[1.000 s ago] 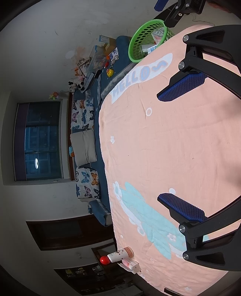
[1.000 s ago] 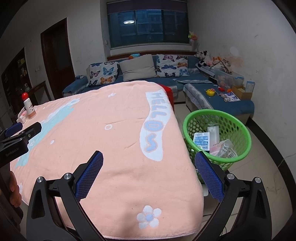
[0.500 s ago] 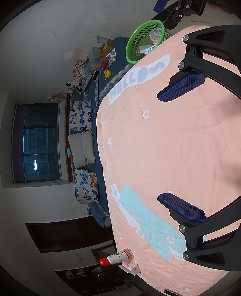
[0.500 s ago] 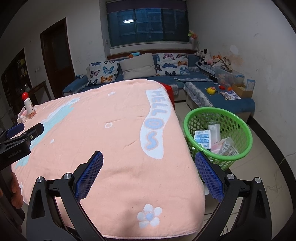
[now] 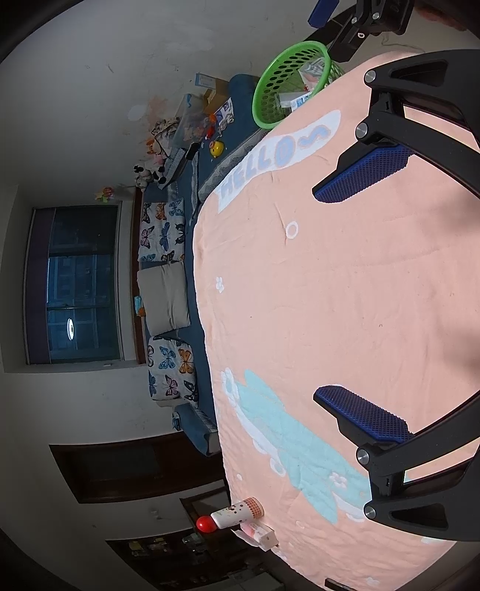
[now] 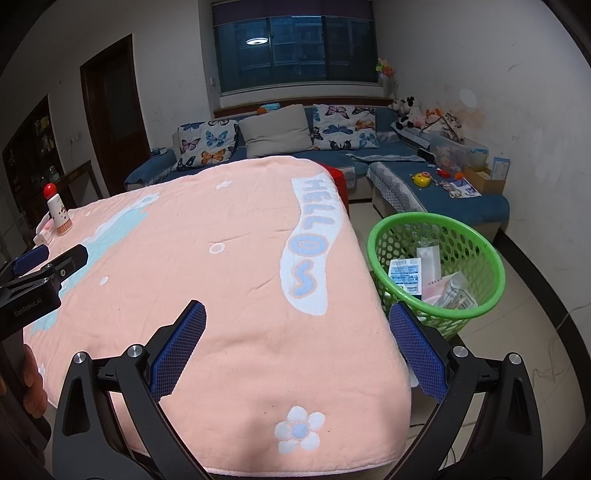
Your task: Collect trash
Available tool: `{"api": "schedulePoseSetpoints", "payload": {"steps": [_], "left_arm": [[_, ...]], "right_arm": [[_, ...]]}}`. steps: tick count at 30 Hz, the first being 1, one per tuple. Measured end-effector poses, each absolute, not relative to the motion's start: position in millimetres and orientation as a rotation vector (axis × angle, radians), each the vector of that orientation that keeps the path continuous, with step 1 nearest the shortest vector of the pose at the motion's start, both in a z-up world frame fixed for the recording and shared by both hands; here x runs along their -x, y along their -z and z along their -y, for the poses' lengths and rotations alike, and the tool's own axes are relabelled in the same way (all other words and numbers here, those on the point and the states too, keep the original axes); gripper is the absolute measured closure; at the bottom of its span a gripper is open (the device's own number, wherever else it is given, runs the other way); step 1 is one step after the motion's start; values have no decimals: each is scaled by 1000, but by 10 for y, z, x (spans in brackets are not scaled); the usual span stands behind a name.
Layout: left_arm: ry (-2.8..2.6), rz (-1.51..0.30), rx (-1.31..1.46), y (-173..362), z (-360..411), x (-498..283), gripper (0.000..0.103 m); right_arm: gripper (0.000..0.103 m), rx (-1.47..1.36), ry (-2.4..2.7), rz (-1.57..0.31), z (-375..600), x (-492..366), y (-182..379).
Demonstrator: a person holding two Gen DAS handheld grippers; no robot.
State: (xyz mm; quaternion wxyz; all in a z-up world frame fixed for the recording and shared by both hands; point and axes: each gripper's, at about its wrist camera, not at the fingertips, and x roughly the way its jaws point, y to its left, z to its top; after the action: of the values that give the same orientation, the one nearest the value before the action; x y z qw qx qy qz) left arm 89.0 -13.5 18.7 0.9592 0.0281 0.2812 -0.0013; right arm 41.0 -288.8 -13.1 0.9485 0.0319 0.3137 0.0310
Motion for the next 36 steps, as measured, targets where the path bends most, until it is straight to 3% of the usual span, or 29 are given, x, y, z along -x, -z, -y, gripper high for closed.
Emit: {"api": "schedulePoseSetpoints", "payload": {"steps": [36], "left_arm": [[8, -588, -22, -158, 117, -913, 7]], "right_arm": [[5, -61, -76, -643, 2848, -420, 148]]}}
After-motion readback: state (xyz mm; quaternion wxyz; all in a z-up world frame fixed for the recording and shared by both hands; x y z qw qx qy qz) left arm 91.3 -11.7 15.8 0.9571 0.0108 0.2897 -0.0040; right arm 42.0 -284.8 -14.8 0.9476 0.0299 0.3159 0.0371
